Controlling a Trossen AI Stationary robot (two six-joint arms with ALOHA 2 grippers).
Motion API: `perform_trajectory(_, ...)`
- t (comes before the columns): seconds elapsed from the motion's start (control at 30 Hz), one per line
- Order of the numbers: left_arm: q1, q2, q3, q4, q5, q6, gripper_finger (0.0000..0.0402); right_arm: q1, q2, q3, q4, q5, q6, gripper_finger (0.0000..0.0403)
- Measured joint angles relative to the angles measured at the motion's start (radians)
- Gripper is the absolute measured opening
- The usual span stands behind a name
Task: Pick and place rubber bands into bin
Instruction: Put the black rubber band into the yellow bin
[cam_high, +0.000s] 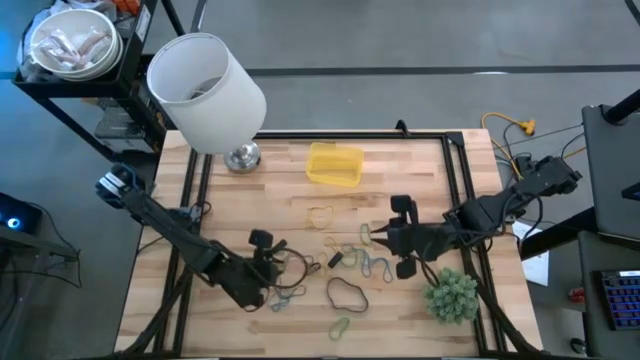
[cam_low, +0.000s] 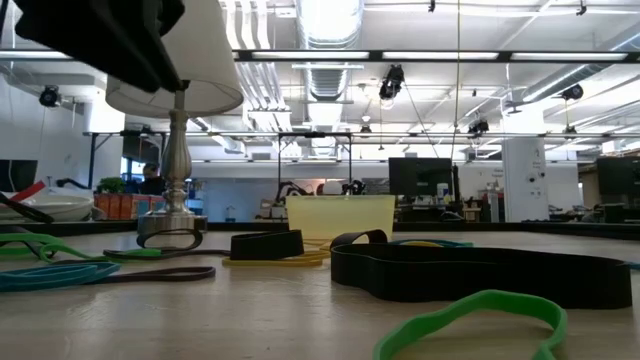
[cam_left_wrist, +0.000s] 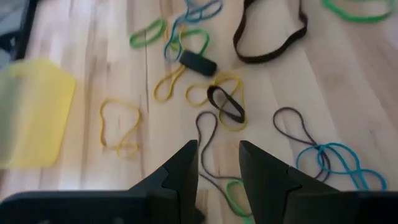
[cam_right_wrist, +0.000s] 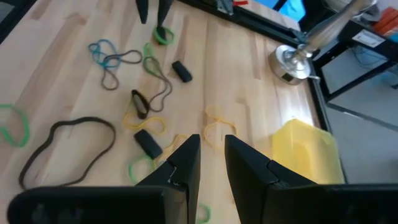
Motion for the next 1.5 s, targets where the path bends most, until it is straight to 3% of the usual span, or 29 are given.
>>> perform_trajectory(0.33,-0.035,0.174,0.124,-0.157,-0.004,-0.173,0.0101,0.013,0.0,-0.103,0.079,0.001,0.021,0.0068)
perform_trajectory(0.63,-0.045,0.257,0.181,-0.436,-0.06,-0.494,0.0091,0.016,-0.001,-0.167,0.161,0.039,0.042,0.0068)
perform_trajectory(1.1,-0.022,0.263,0.166,-0.362,-0.053,-0.457,0.009,0.016,-0.002,-0.216,0.264,0.052,0.013,0.0068)
perform_trajectory(1.5,0.082,0.377,0.133,-0.344,-0.067,-0.382,0.009,0.016,-0.002,-0.224,0.263,0.052,0.014,0.0068)
